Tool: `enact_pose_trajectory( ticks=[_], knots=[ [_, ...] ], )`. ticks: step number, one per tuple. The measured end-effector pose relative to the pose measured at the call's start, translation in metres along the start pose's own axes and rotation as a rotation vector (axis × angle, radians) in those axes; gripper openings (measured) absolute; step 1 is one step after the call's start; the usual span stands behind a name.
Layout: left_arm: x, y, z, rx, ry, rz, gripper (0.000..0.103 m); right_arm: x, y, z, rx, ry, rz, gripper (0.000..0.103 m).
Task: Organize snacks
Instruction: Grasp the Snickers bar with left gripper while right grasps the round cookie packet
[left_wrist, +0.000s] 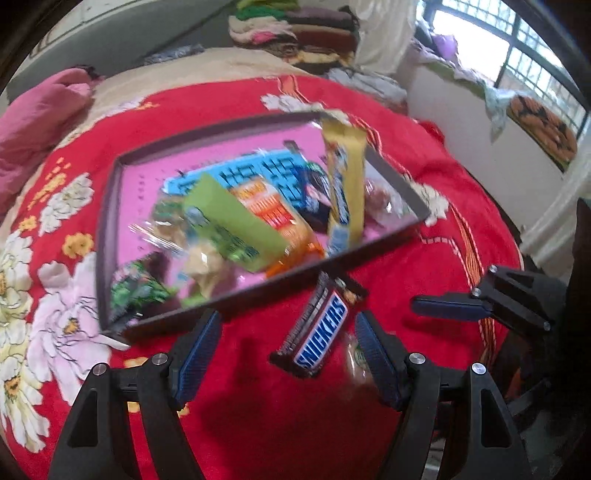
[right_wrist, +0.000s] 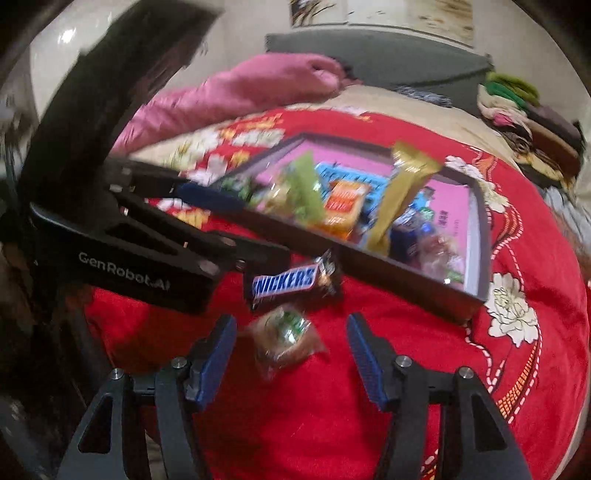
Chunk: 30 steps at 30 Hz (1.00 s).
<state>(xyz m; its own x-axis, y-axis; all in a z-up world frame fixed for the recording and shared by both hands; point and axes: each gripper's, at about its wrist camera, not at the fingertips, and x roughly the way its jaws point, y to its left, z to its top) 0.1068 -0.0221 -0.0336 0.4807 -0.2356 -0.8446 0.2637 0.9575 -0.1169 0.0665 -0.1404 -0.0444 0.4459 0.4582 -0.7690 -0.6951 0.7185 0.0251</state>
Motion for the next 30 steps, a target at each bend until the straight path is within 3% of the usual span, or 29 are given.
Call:
enact_pose_trajectory(
  ticks=[7, 11, 14, 16, 17, 24, 30],
  knots=[
    [0.025, -0.013, -0.009, 0.036, 0.056, -0.026, 0.076, 0.024, 0.011, -0.007, -0.086, 0.064, -0.026, 0.061],
    [0.036, -0.010, -0.010, -0.003, 0.070, -0.074, 0.075, 0.036, 0.017, -0.009, -0.132, 0.077, -0.040, 0.061],
    [0.039, -0.004, -0.010, -0.042, 0.068, -0.104, 0.062, 0.041, 0.019, -0.010, -0.143, 0.075, -0.033, 0.057],
    [0.040, 0.000, -0.011, -0.059, 0.065, -0.108, 0.040, 0.043, 0.018, -0.009, -0.143, 0.076, -0.021, 0.047],
    [0.041, 0.001, -0.011, -0.059, 0.070, -0.104, 0.040, 0.046, 0.018, -0.008, -0.141, 0.081, -0.015, 0.043],
    [0.033, 0.016, -0.012, -0.119, 0.069, -0.148, 0.034, 0.039, 0.006, -0.009, -0.069, 0.094, 0.027, 0.038],
    [0.002, 0.029, -0.012, -0.157, 0.007, -0.138, 0.032, 0.016, -0.019, -0.004, 0.052, 0.025, 0.045, 0.038]
  ],
)
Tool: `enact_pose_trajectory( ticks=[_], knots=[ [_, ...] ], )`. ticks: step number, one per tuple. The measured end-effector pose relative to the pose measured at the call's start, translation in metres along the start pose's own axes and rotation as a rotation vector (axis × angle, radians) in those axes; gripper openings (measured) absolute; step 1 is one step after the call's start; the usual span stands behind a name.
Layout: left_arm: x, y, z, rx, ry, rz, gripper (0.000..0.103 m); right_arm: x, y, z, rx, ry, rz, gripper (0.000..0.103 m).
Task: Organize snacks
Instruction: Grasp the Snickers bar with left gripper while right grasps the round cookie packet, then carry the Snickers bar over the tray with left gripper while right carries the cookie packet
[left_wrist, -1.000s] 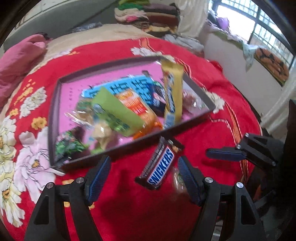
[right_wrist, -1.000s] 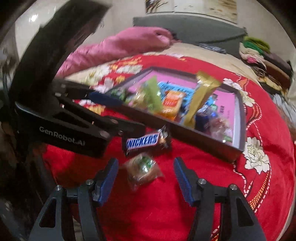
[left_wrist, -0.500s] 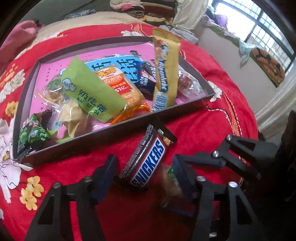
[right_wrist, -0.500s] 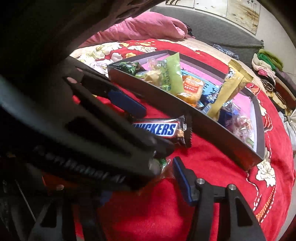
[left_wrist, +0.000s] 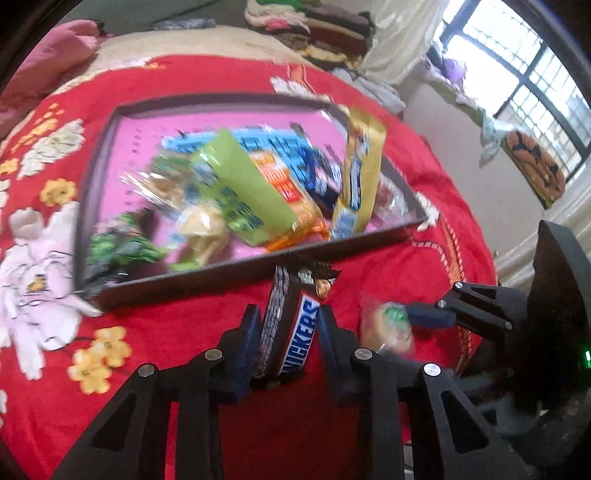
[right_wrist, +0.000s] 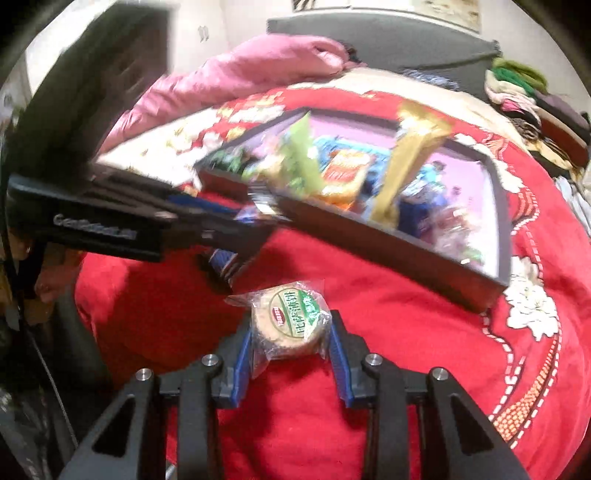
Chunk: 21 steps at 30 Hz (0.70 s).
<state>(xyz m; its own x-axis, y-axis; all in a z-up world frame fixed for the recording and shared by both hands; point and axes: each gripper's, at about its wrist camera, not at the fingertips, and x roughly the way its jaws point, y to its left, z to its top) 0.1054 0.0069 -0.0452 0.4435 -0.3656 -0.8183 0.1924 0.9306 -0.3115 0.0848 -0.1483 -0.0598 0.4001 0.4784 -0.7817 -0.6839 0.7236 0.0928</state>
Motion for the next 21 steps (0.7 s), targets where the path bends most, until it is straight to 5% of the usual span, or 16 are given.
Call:
enact_pose_trajectory(
  ticks=[10, 21],
  knots=[
    [-0.057, 0.034, 0.010, -0.100, -0.158, 0.064, 0.032, -0.042, -0.020, 0.015, 0.082, -0.222, -0.038, 0.038],
    [-0.047, 0.054, 0.034, -0.153, -0.188, 0.128, 0.032, -0.039, -0.056, 0.034, 0.177, -0.272, -0.106, 0.038]
  ],
)
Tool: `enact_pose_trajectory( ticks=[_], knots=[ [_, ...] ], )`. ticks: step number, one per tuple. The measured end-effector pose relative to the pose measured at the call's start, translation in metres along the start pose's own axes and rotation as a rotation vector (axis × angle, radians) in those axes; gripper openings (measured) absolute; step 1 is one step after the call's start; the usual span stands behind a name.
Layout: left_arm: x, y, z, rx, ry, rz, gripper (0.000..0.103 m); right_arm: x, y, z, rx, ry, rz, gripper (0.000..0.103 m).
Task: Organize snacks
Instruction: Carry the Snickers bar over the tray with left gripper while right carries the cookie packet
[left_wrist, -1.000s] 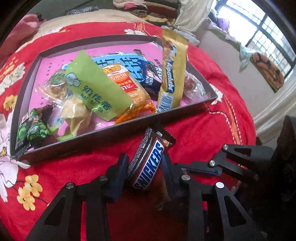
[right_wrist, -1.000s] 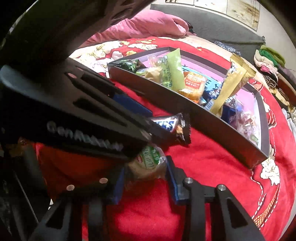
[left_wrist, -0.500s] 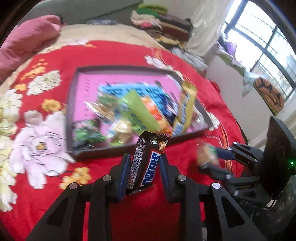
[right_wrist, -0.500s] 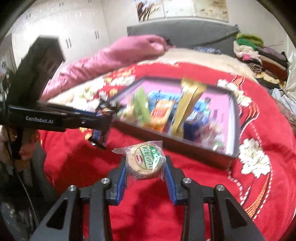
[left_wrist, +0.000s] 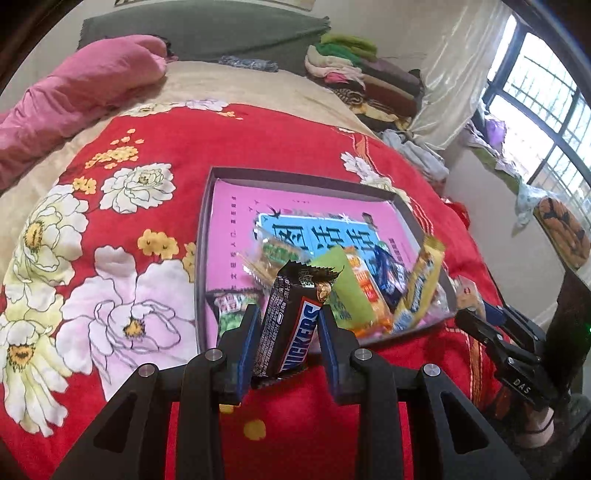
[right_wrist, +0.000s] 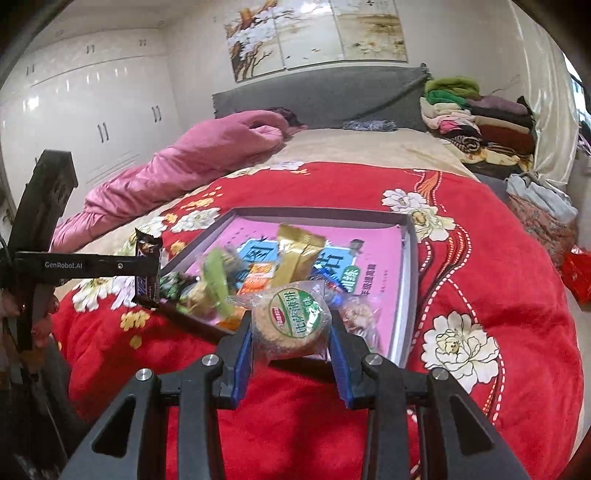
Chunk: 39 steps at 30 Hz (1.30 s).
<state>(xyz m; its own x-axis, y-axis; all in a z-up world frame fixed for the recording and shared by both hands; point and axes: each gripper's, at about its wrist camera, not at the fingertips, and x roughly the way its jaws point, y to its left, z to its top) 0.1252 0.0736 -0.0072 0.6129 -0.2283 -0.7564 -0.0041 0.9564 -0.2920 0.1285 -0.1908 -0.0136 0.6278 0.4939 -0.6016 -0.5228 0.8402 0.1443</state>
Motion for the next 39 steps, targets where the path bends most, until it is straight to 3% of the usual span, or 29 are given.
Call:
enact_pose_trajectory(
  ticks=[13, 39],
  knots=[
    [0.032, -0.009, 0.008, 0.007, 0.020, 0.052, 0.032, 0.018, -0.006, 0.000, 0.003, 0.027, -0.023, 0.038],
    [0.046, -0.014, 0.011, 0.029, 0.037, 0.128, 0.031, 0.046, -0.008, 0.004, 0.008, 0.031, -0.013, 0.038]
  ],
)
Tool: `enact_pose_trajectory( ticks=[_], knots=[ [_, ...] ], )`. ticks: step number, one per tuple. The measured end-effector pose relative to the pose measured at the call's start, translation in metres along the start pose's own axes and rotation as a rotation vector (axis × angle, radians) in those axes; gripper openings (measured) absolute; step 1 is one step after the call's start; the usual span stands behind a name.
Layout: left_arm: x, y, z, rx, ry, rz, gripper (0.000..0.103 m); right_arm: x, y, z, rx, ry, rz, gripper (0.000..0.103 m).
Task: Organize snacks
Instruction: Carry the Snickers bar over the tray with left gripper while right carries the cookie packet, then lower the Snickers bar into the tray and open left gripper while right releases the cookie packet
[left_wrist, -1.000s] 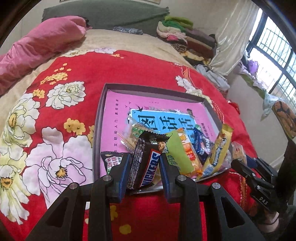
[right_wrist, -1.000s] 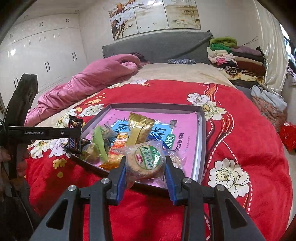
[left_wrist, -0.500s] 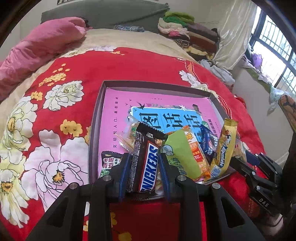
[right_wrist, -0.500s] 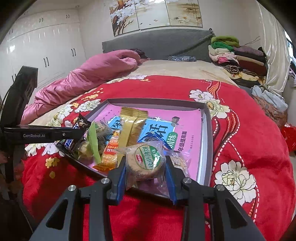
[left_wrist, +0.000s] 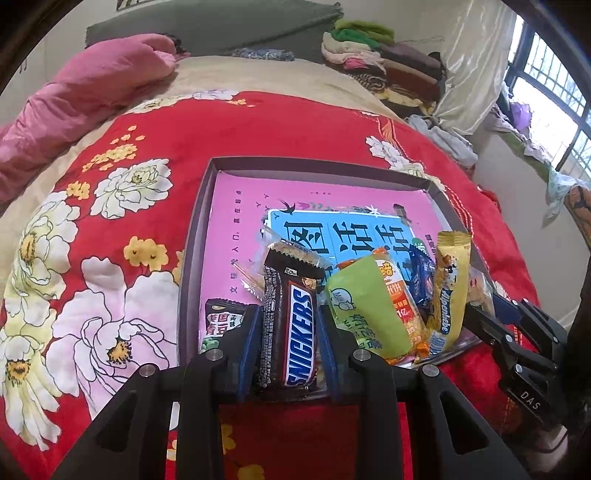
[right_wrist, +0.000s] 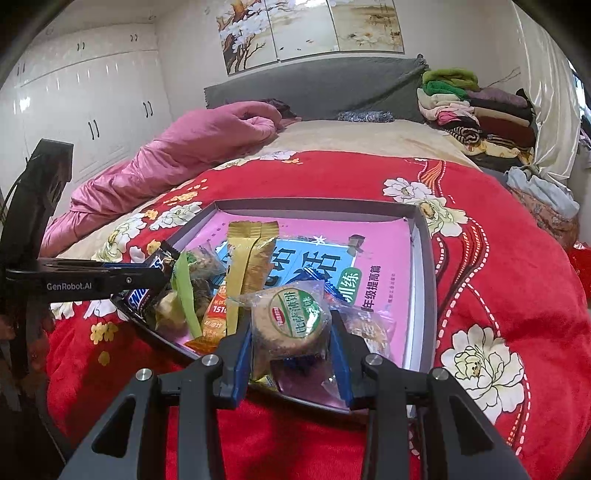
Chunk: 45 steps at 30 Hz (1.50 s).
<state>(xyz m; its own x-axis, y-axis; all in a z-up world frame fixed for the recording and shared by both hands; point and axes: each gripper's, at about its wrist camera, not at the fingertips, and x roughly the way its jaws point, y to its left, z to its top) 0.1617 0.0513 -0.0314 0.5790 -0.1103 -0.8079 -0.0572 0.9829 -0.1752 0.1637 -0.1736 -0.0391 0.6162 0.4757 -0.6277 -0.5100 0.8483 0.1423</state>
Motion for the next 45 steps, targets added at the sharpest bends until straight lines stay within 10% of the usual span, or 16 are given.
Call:
enact_pose_trajectory(
  ticks=[45],
  knots=[
    [-0.0023, -0.0032, -0.0040, 0.012, 0.015, 0.001, 0.032, -0.0023, -0.0038, 0.0000, 0.033, -0.006, -0.034, 0.042]
  ],
)
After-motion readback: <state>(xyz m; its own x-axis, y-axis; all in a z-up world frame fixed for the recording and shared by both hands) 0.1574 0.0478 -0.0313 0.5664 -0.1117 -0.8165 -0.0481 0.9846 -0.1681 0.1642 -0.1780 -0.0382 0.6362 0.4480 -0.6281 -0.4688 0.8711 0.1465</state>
